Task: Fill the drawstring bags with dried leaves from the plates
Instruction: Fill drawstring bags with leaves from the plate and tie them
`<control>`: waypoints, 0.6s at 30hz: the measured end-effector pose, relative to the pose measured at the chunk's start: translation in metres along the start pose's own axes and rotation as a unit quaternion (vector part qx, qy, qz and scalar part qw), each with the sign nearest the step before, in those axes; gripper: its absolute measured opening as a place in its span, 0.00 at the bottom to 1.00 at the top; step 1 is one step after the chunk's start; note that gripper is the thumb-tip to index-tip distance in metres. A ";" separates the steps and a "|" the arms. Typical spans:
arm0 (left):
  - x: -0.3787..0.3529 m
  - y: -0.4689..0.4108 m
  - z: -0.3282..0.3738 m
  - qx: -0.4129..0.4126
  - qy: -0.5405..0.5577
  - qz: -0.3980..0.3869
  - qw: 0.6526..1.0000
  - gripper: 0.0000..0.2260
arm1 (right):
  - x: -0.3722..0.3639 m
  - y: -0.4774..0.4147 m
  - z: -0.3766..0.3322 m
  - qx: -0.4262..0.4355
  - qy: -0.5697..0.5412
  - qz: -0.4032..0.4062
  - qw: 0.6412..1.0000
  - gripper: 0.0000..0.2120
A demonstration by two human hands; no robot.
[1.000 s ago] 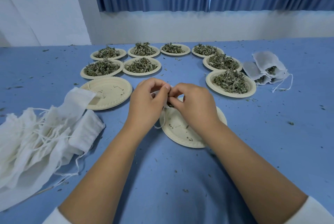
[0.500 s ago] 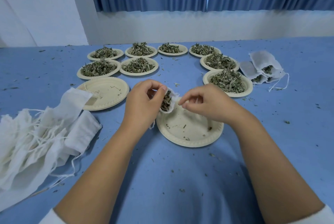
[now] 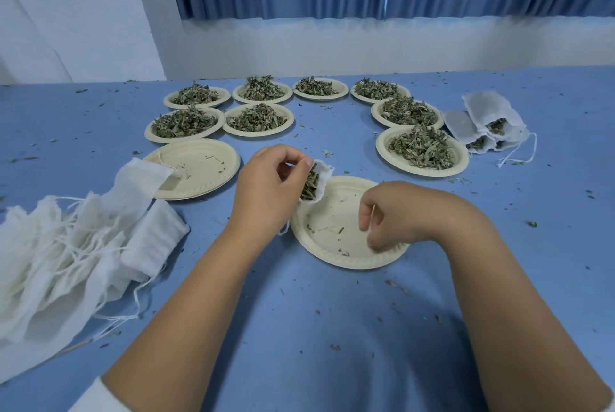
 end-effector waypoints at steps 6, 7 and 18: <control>0.000 0.001 0.000 -0.005 0.006 0.006 1.000 0.05 | -0.012 -0.003 -0.018 0.103 -0.133 -0.031 0.985 0.13; 0.000 0.001 0.000 -0.005 0.007 0.006 1.000 0.05 | -0.011 -0.004 -0.016 0.108 -0.137 -0.027 0.984 0.13; 0.000 0.000 0.000 -0.008 0.005 0.008 1.000 0.05 | -0.021 -0.022 -0.008 0.092 -0.100 -0.009 0.991 0.19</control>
Point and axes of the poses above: each hand's wrist, its own y-axis away from the middle knuckle, its own x-axis out of the back of the hand, z = x × y, the point moved 3 cm from there along -y, towards the middle knuckle, and after that the axes turned 11 degrees about -y, right-handed, at the moved point
